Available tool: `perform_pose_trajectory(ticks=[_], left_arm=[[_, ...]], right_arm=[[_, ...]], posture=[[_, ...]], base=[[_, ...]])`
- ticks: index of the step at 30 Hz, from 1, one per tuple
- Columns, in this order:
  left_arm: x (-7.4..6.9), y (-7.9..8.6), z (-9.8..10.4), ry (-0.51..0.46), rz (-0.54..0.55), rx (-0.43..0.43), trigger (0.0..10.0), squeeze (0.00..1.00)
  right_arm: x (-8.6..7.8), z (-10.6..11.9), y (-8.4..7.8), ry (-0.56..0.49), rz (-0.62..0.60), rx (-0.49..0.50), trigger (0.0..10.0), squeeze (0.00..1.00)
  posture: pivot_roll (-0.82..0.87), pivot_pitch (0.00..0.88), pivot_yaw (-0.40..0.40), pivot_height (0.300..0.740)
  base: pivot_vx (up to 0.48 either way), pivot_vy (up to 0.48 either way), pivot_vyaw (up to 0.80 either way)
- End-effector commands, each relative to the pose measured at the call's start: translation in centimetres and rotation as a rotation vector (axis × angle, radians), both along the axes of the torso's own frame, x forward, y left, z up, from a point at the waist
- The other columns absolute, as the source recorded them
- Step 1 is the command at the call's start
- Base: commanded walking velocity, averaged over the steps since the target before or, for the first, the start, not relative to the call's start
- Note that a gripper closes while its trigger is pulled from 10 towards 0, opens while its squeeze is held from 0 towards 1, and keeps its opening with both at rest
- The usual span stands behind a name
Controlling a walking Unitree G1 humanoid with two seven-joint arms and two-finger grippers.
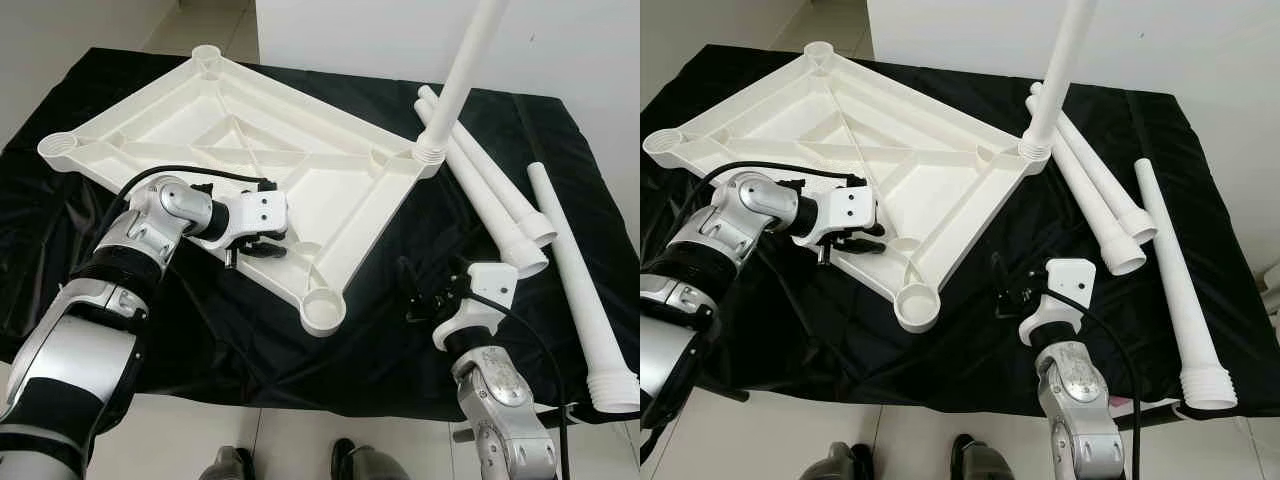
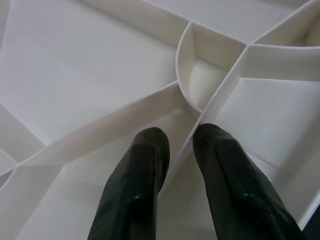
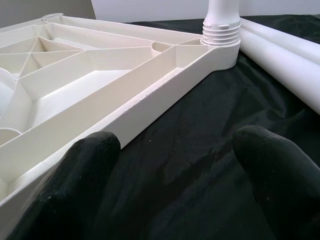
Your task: Building children table
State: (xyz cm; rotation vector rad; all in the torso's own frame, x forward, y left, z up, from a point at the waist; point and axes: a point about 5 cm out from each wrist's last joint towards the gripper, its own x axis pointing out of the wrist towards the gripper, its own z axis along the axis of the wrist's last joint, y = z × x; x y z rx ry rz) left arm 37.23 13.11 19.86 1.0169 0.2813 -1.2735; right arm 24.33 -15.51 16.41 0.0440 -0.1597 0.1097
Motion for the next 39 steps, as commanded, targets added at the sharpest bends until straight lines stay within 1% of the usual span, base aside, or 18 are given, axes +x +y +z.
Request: perform_pose_trajectory(ticks=[1, 2, 5, 7, 8, 10, 11, 13, 17, 19, 20, 21, 22, 26, 32, 37, 39], left_arm=[[-0.5, 3.3, -6.0, 0.048, 0.256, 0.090, 10.0, 0.00], [-0.5, 3.3, -6.0, 0.054, 0.253, 0.086, 10.0, 1.00], [-0.6, 3.0, -5.8, 0.109, 0.234, 0.037, 10.0, 1.00], [-0.7, 2.9, -5.7, 0.117, 0.222, 0.031, 10.0, 1.00], [-0.7, 2.8, -5.7, 0.123, 0.220, 0.027, 10.0, 0.44], [-0.7, 2.8, -5.7, 0.125, 0.222, 0.026, 10.0, 0.44], [-0.7, 3.0, -5.7, 0.119, 0.218, 0.044, 10.0, 0.00], [-0.4, 3.4, -6.0, 0.116, 0.281, 0.058, 10.0, 0.00], [-0.4, 3.7, -6.2, 0.122, 0.305, 0.069, 10.0, 0.00], [-0.5, 3.8, -6.3, 0.146, 0.297, 0.070, 10.0, 0.00], [-0.5, 3.7, -6.3, 0.142, 0.284, 0.070, 3.0, 0.00], [-0.5, 3.7, -6.3, 0.142, 0.284, 0.070, 3.0, 0.00], [-0.6, 3.7, -6.3, 0.137, 0.275, 0.069, 0.0, 0.00], [-0.8, 3.7, -6.4, 0.154, 0.262, 0.061, 0.0, 0.00], [-0.9, 3.5, -6.6, 0.152, 0.245, 0.068, 0.0, 0.00], [-0.7, 2.8, -6.5, 0.155, 0.257, 0.000, 0.0, 0.00], [-0.8, 2.1, -6.3, 0.158, 0.236, -0.027, 0.0, 0.00]], right_arm=[[-0.1, -0.4, -0.2, 0.020, -0.006, 0.004, 10.0, 0.00], [-0.1, -0.4, -0.2, 0.021, -0.006, 0.004, 10.0, 0.00], [-0.2, -0.5, -0.2, 0.022, -0.004, 0.004, 10.0, 0.00], [-0.2, -0.5, -0.2, 0.022, -0.004, 0.003, 10.0, 0.00], [-0.2, -0.5, -0.2, 0.023, -0.004, 0.003, 10.0, 0.00], [-0.2, -0.5, -0.2, 0.023, -0.004, 0.003, 10.0, 0.00], [-0.2, -0.5, -0.2, 0.021, -0.001, 0.001, 10.0, 0.00], [-0.2, -0.5, -0.1, 0.020, 0.004, 0.000, 10.0, 0.00], [-0.1, -0.5, 0.0, 0.020, 0.007, 0.001, 10.0, 0.00], [-0.1, -0.5, 0.0, 0.020, 0.007, 0.001, 10.0, 0.00], [-0.1, -0.5, 0.0, 0.020, 0.008, 0.001, 10.0, 0.00], [-0.1, -0.5, 0.0, 0.020, 0.008, 0.001, 10.0, 0.00], [-0.2, -0.6, 0.0, 0.020, 0.009, 0.001, 10.0, 0.00], [-0.2, -0.6, 0.1, 0.019, 0.012, 0.002, 10.0, 0.00], [-0.2, -0.6, 0.0, 0.019, 0.011, -0.001, 10.0, 0.00], [-0.1, -0.6, -0.1, 0.018, 0.008, -0.002, 10.0, 0.00], [-0.1, -0.5, -0.1, 0.017, 0.008, 0.000, 10.0, 0.00]], posture=[[-0.02, 0.208, -0.016, 0.740], [-0.02, 0.208, -0.016, 0.740], [-0.02, 0.208, -0.016, 0.740], [-0.02, 0.208, -0.016, 0.740], [-0.02, 0.200, -0.017, 0.740], [-0.02, 0.200, -0.017, 0.740], [-0.02, 0.200, -0.017, 0.740], [-0.02, 0.192, -0.017, 0.740], [-0.02, 0.184, -0.016, 0.740], [-0.02, 0.184, -0.016, 0.740], [-0.02, 0.184, -0.016, 0.740], [-0.02, 0.184, -0.016, 0.740], [-0.02, 0.177, -0.013, 0.740], [-0.02, 0.177, -0.013, 0.740], [-0.02, 0.170, -0.012, 0.740], [-0.02, 0.169, -0.014, 0.740], [-0.02, 0.173, -0.014, 0.740]], base=[[0.000, 0.000, 0.00], [0.000, 0.000, 0.00], [0.000, 0.000, 0.00], [0.000, 0.000, 0.00], [0.000, 0.000, 0.00], [0.000, 0.000, 0.00], [0.000, 0.000, 0.00], [0.000, 0.000, 0.00], [0.000, 0.000, 0.00], [0.000, 0.000, 0.00], [0.000, 0.000, 0.00], [0.000, 0.000, 0.00], [0.000, 0.000, 0.00], [0.000, 0.000, 0.00], [0.000, 0.000, 0.00], [0.000, 0.000, 0.00], [0.000, 0.000, 0.00]])
